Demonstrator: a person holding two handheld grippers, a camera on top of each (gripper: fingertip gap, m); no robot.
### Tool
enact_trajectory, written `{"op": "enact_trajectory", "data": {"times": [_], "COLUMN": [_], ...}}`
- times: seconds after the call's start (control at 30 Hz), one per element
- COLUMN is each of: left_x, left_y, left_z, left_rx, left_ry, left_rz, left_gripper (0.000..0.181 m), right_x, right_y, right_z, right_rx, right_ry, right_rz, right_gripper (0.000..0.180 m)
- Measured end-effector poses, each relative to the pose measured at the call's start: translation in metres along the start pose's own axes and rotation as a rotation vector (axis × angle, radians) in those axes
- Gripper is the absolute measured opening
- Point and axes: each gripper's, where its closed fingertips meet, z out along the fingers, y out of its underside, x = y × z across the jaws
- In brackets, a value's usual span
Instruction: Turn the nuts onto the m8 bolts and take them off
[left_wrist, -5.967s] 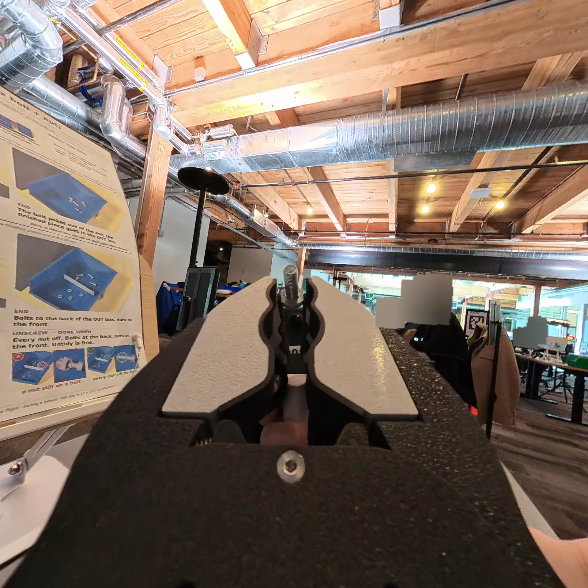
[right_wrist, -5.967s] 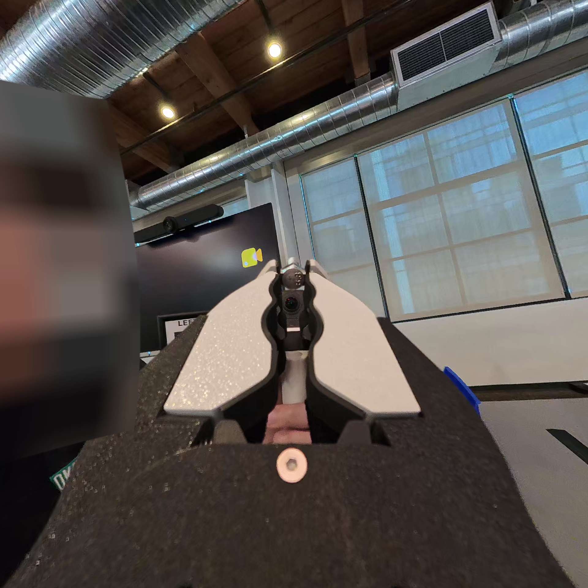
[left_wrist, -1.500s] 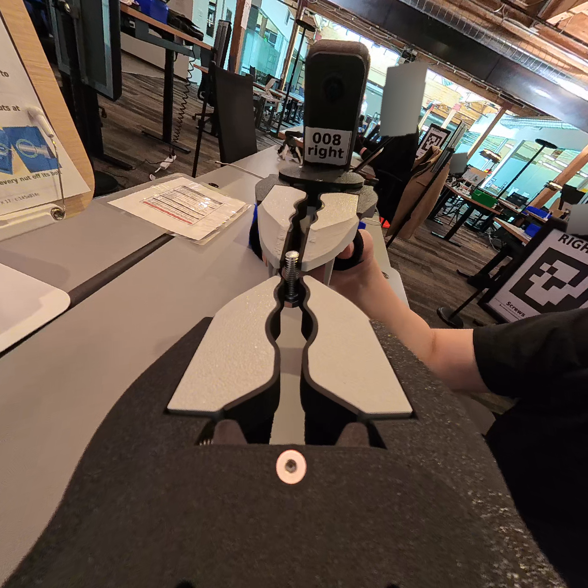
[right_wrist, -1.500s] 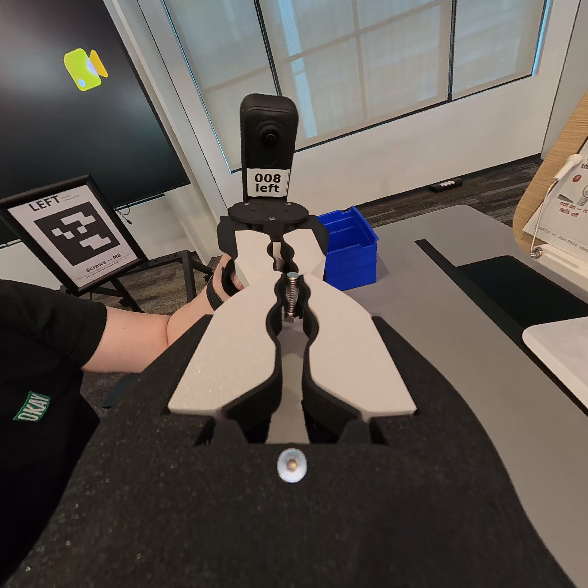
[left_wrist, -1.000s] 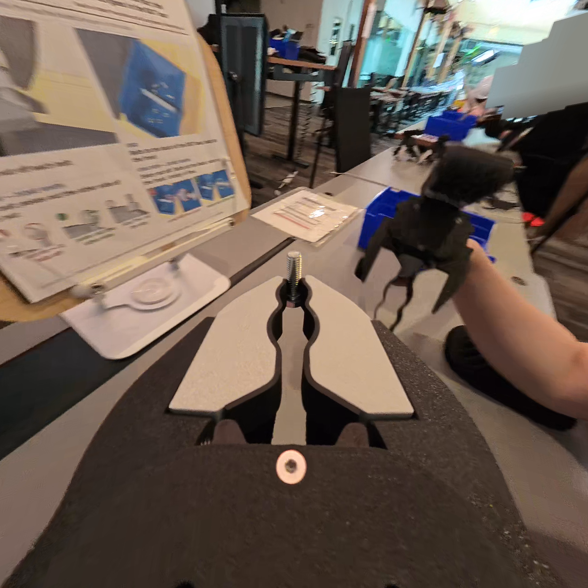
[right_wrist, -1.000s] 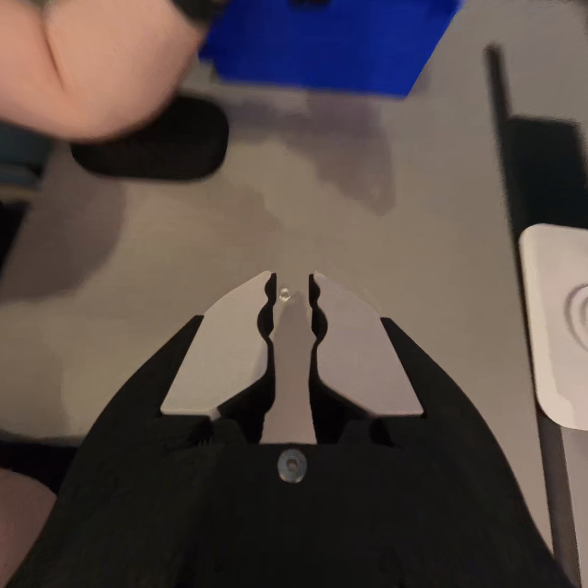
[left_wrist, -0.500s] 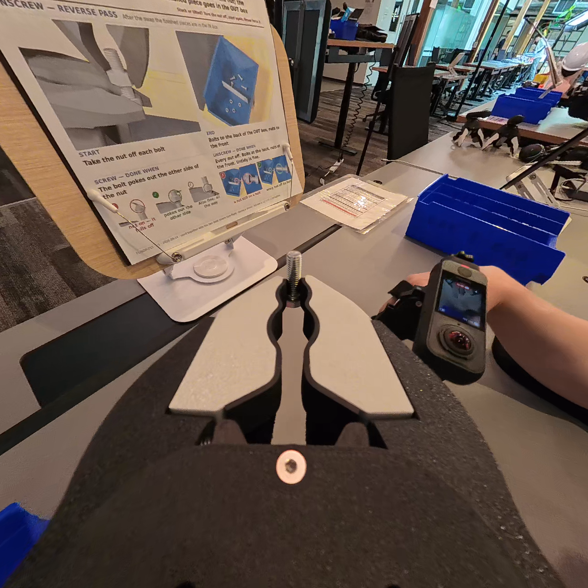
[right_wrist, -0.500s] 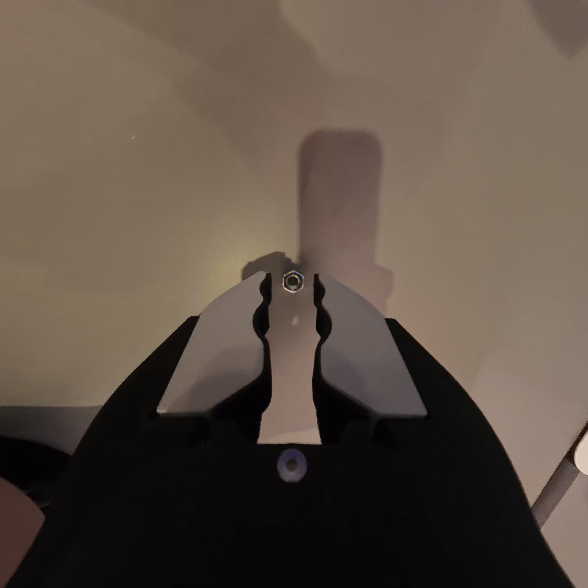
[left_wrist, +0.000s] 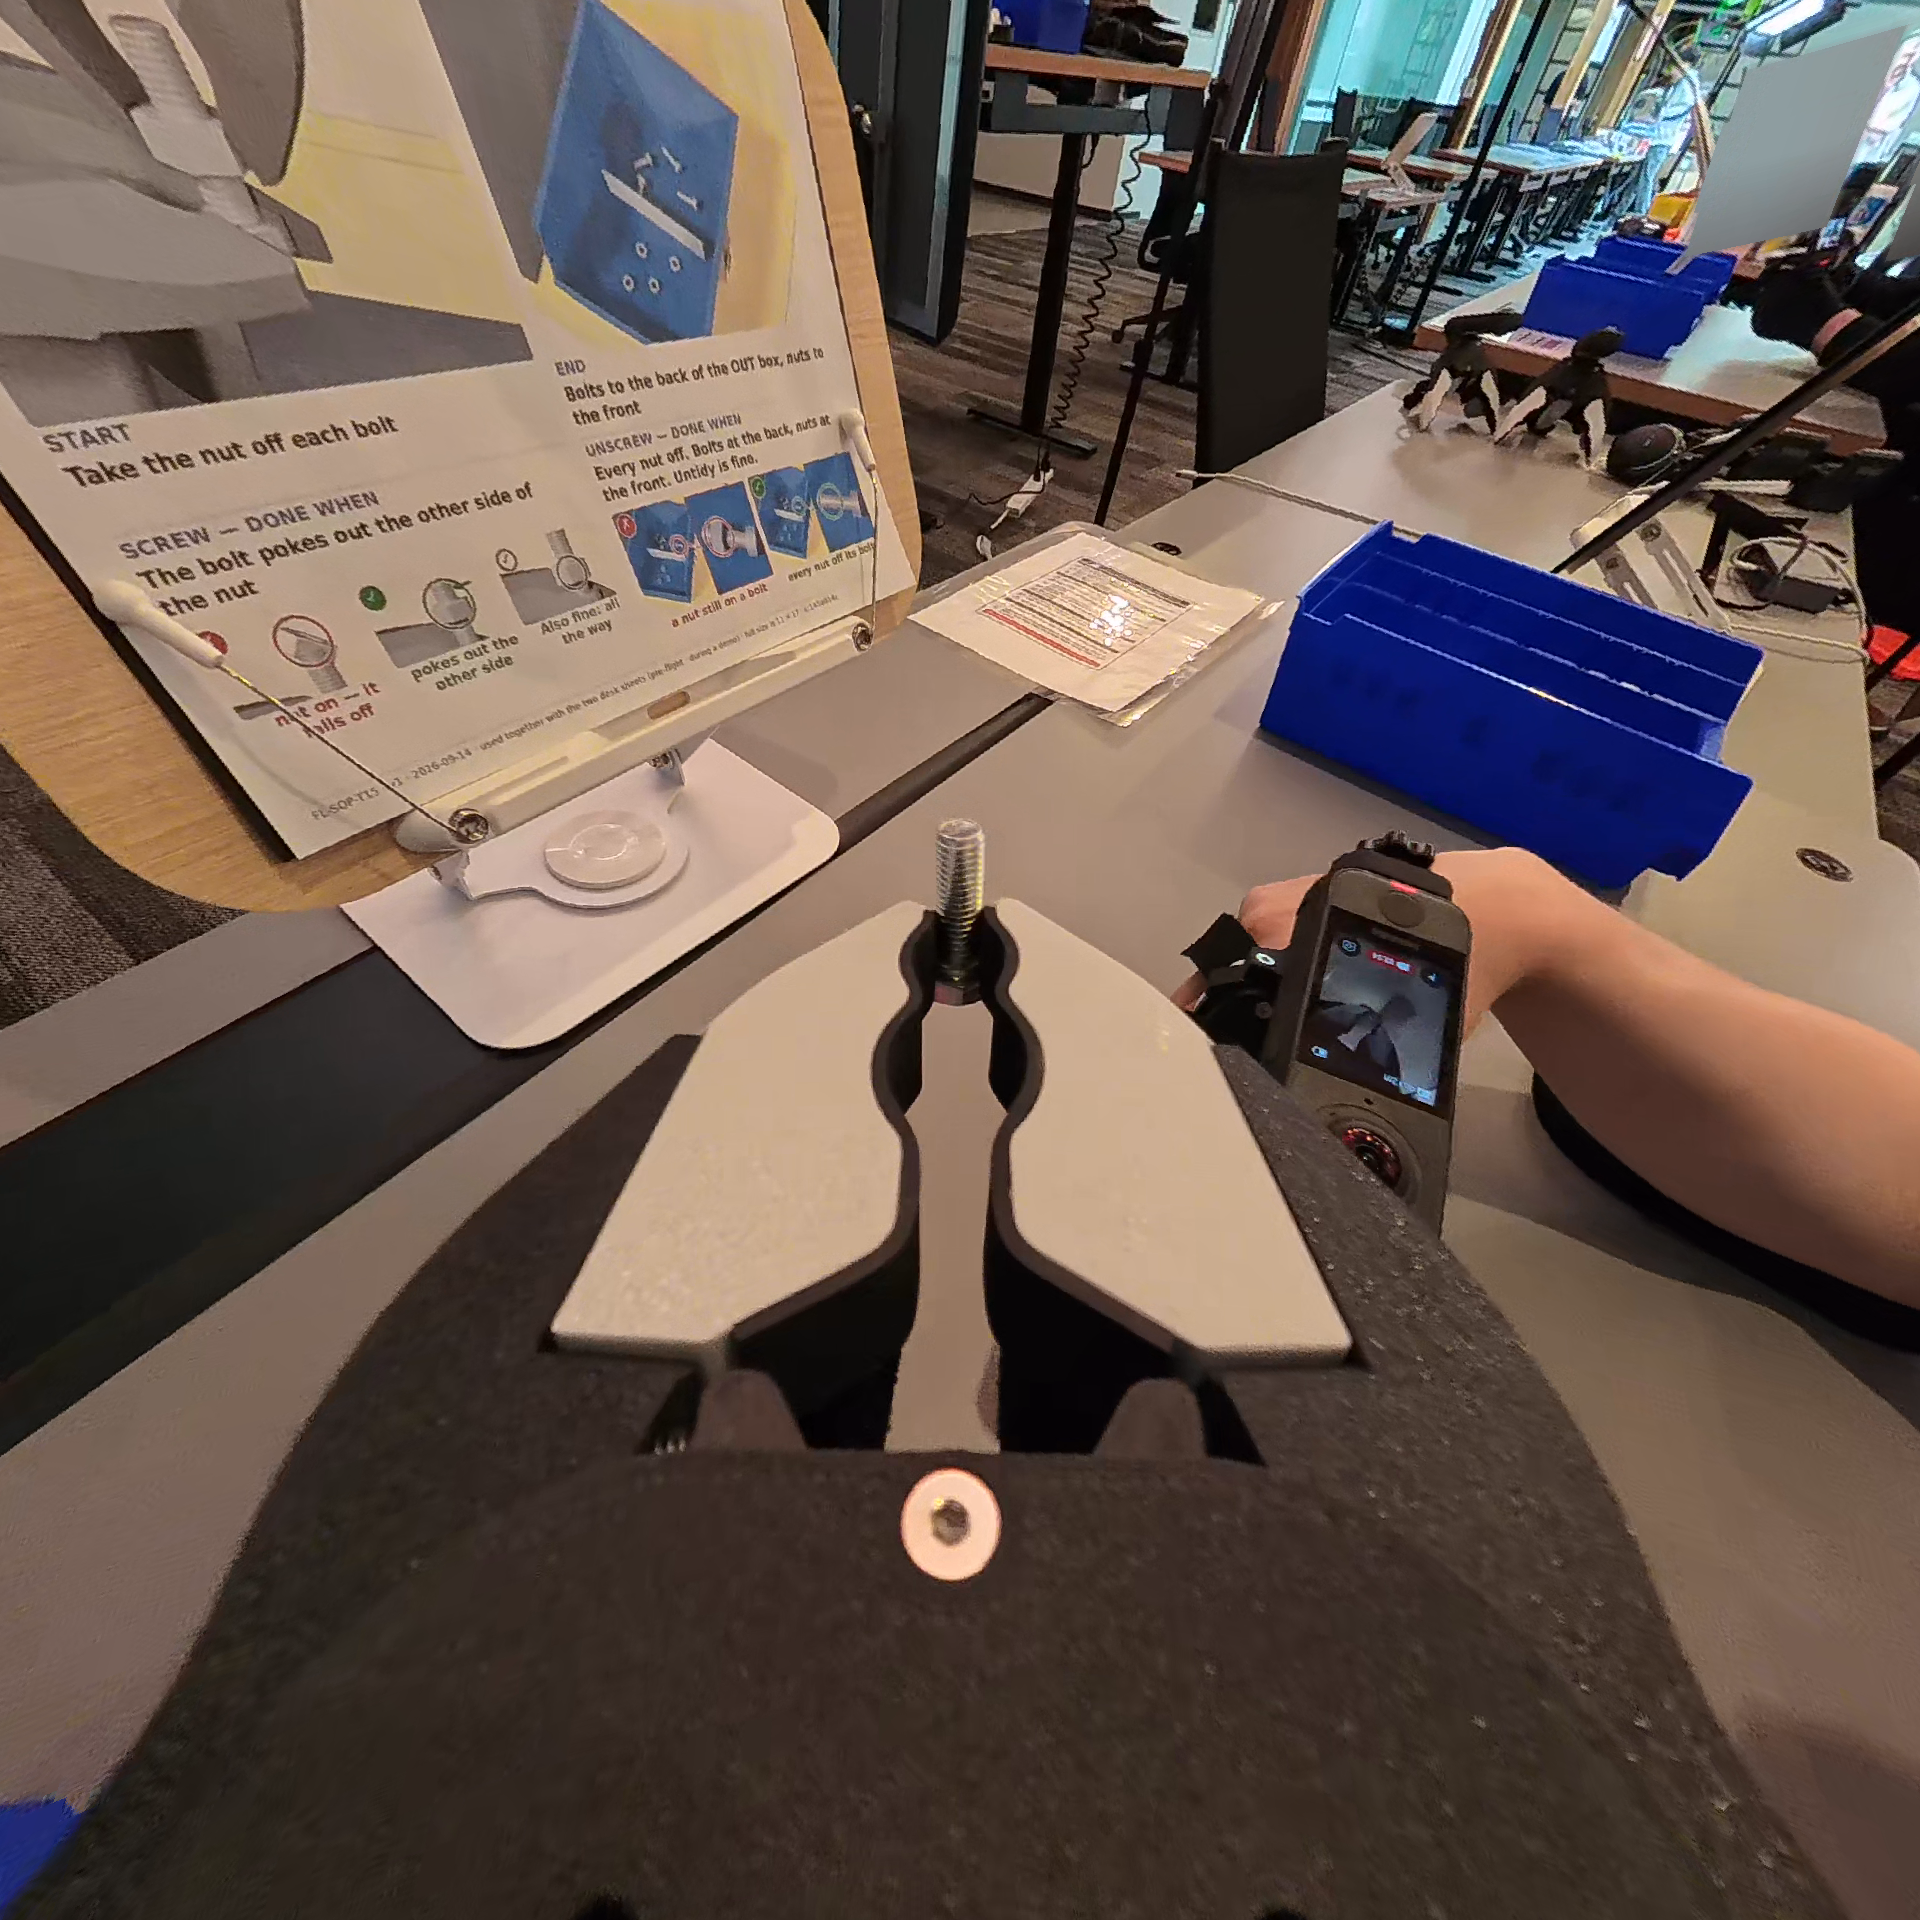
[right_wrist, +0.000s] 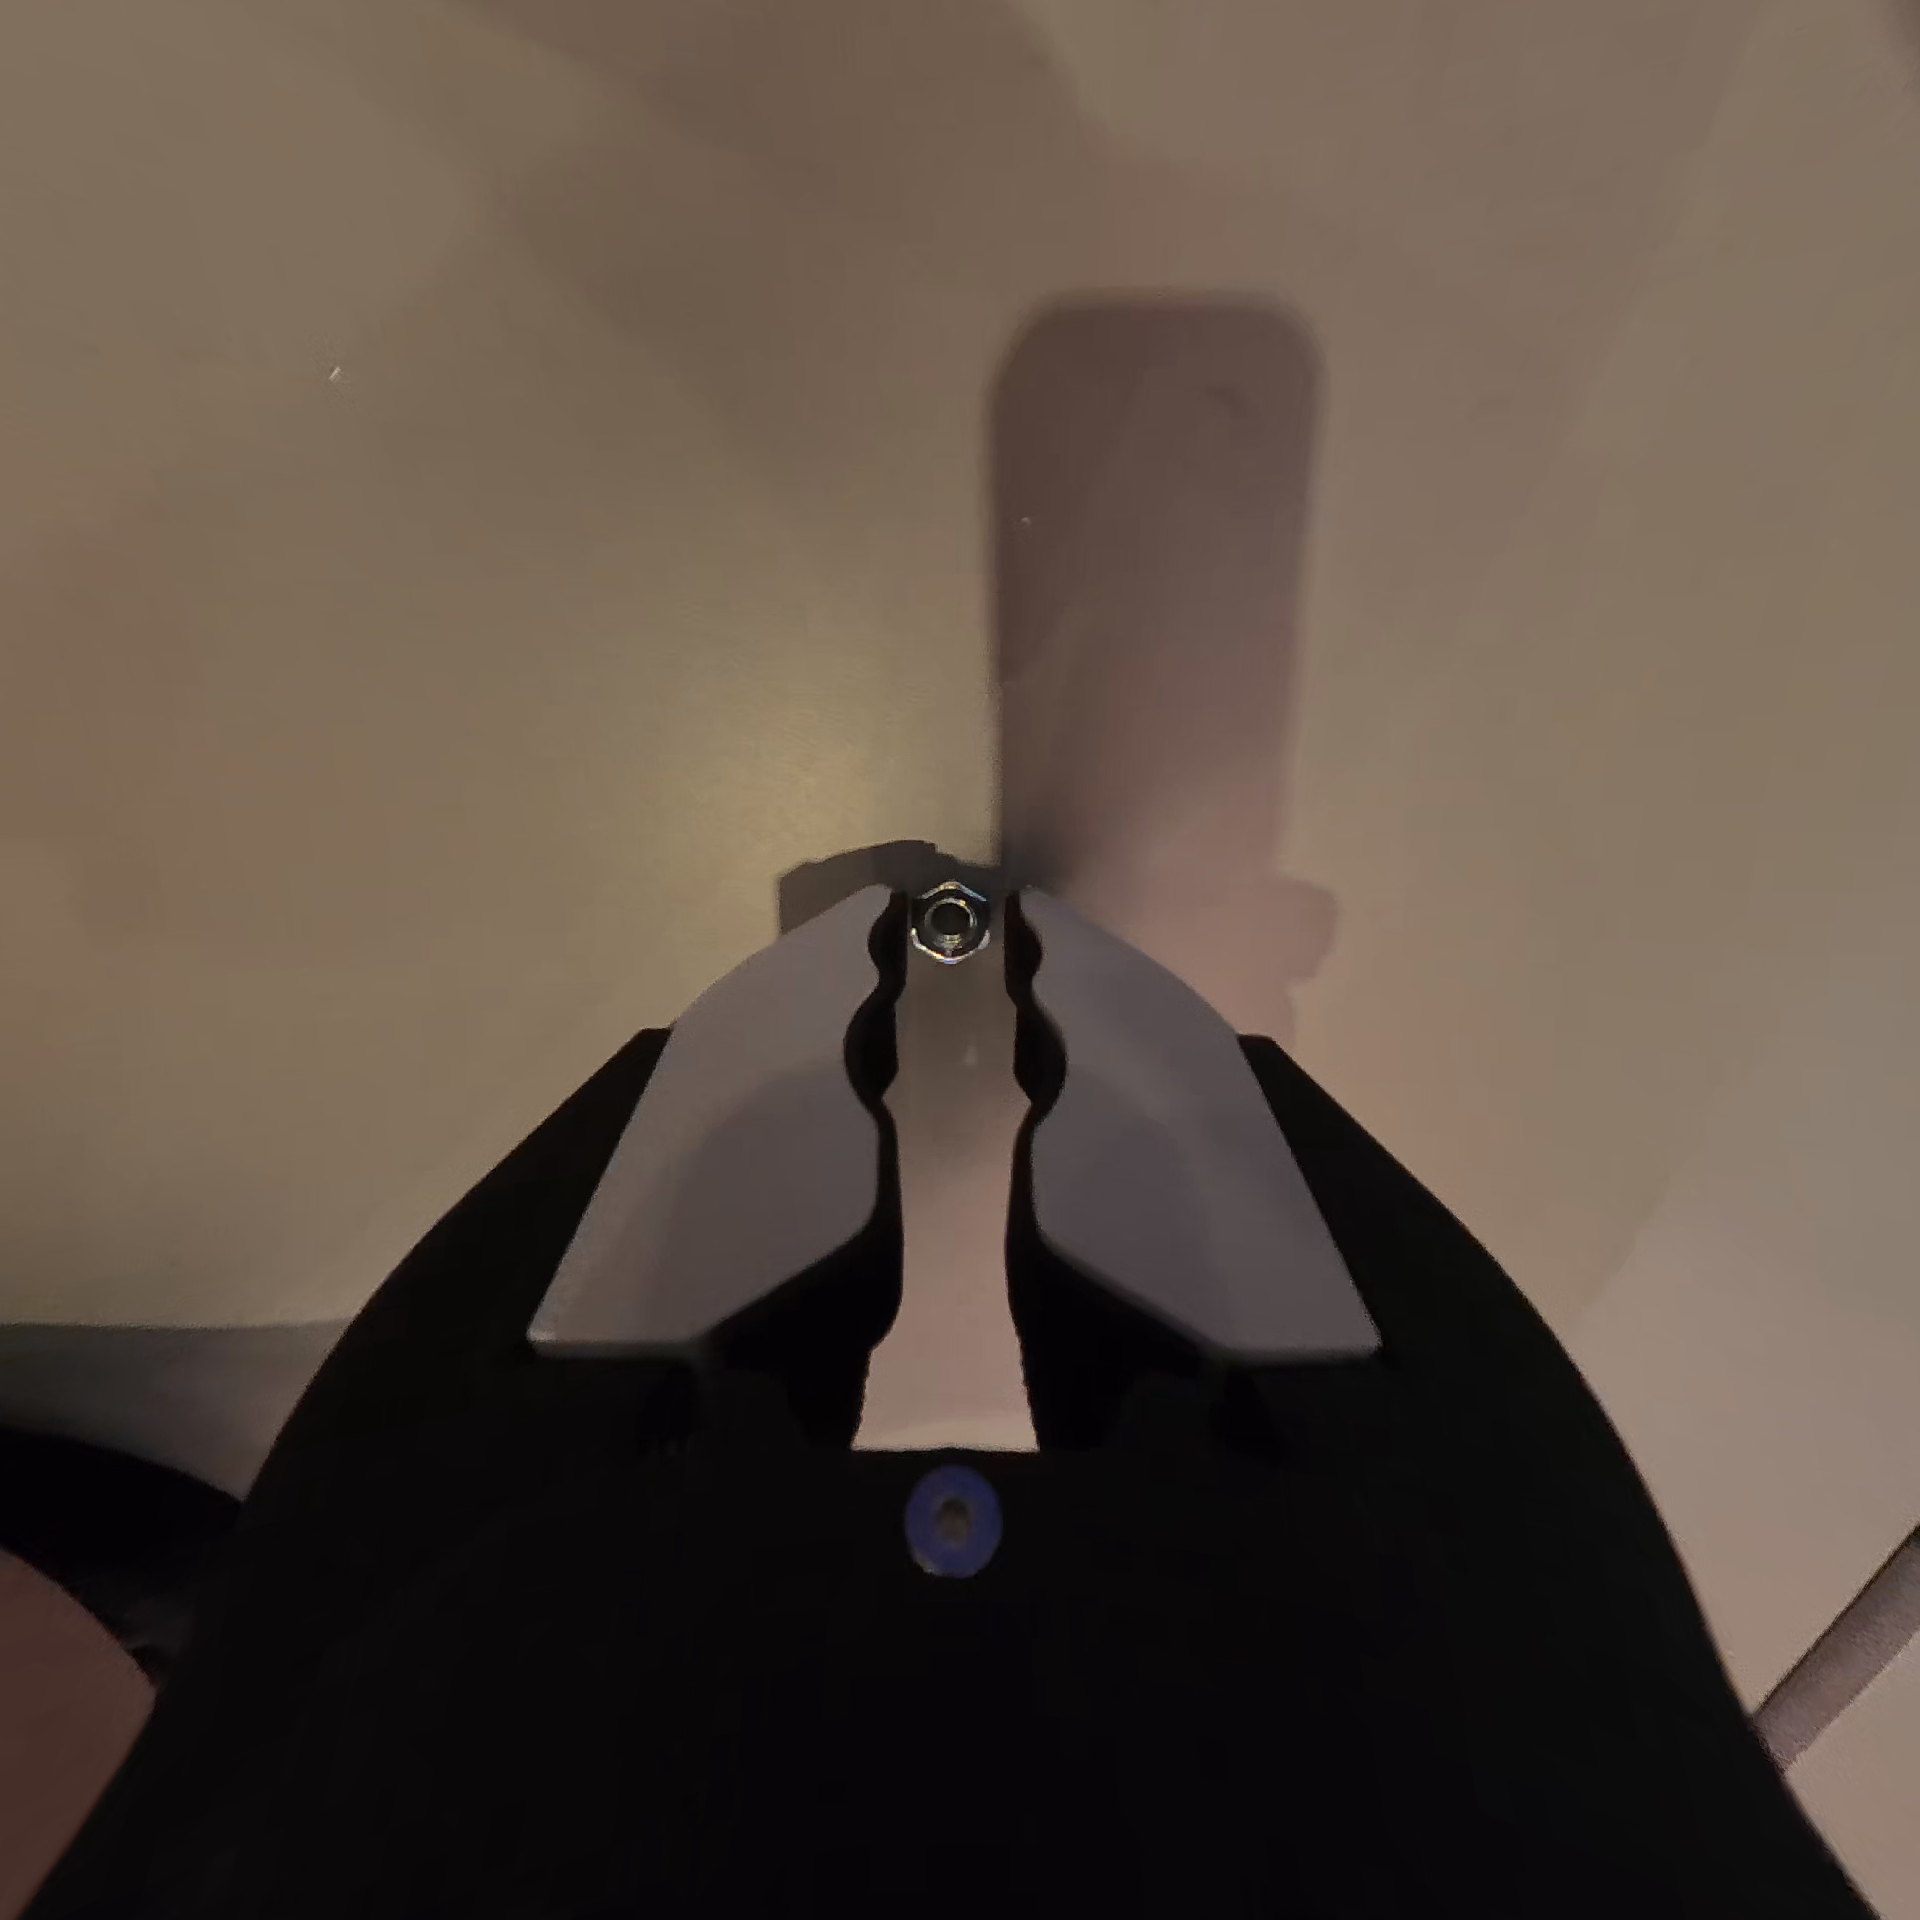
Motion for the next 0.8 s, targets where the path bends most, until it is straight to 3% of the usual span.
{"op": "enact_trajectory", "data": {"times": [0.33, 0.43, 0.6, 0.7, 0.8], "left_x": [0.004, 0.009, 0.034, 0.049, 0.069], "left_y": [0.019, 0.033, 0.059, 0.076, 0.081], "left_z": [0.015, 0.028, 0.061, 0.083, 0.101], "left_rx": [-0.102, -0.156, -0.223, -0.233, -0.172], "left_ry": [0.018, 0.051, 0.186, 0.225, 0.303], "left_rz": [0.057, 0.086, 0.162, 0.288, 0.31], "left_gripper": [0.007, 0.007, 0.007, 0.007, 0.007], "right_x": [0.003, 0.003, 0.013, 0.015, 0.023], "right_y": [0.001, -0.013, -0.007, -0.003, 0.009], "right_z": [-0.01, -0.053, -0.141, -0.168, -0.167], "right_rx": [0.07, 0.297, 0.564, 0.642, 0.595], "right_ry": [-0.017, -0.009, 0.151, 0.21, 0.265], "right_rz": [0.03, 0.054, 0.165, 0.206, 0.237], "right_gripper": [0.013, 0.013, 0.013, 0.013, 0.014]}}
